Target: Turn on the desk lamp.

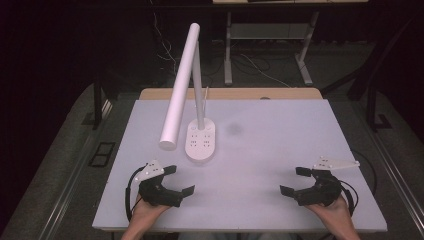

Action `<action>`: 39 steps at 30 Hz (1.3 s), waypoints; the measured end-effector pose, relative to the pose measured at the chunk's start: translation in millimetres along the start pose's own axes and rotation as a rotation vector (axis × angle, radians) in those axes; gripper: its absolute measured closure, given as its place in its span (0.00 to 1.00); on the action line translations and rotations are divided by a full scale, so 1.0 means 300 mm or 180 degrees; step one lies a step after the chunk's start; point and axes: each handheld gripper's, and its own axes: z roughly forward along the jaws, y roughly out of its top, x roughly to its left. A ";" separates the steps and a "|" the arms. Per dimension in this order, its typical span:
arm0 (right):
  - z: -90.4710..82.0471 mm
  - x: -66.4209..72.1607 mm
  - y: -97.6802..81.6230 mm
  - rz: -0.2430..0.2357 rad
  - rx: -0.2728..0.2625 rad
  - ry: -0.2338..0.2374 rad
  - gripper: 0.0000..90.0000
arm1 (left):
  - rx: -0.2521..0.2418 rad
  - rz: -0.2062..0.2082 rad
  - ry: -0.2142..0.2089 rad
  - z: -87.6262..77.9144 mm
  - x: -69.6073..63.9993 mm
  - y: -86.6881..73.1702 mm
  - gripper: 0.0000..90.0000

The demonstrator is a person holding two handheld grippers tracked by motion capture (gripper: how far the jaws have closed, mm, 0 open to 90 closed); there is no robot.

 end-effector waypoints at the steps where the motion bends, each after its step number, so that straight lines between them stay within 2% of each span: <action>1: 0.000 0.000 0.000 0.0000 0.0000 0.0000 0.01 | 0.0002 0.0002 0.0002 -0.001 0.000 0.000 0.00; 9: 0.005 -0.002 0.005 0.0035 0.0063 0.0031 0.01 | -0.0012 -0.0004 0.0024 -0.004 -0.001 -0.001 0.00; 18: 0.002 -0.004 0.031 0.0006 0.0074 0.0053 0.01 | -0.0028 -0.0005 0.0038 -0.007 -0.001 -0.002 0.00; 33: 0.017 -0.009 0.116 -0.0088 0.0138 0.0119 0.01 | -0.0017 0.0006 0.0050 -0.007 -0.003 -0.003 0.00; 39: 0.024 -0.018 0.135 -0.0066 0.0143 0.0143 0.01 | -0.0015 0.0001 0.0052 -0.006 -0.003 -0.003 0.00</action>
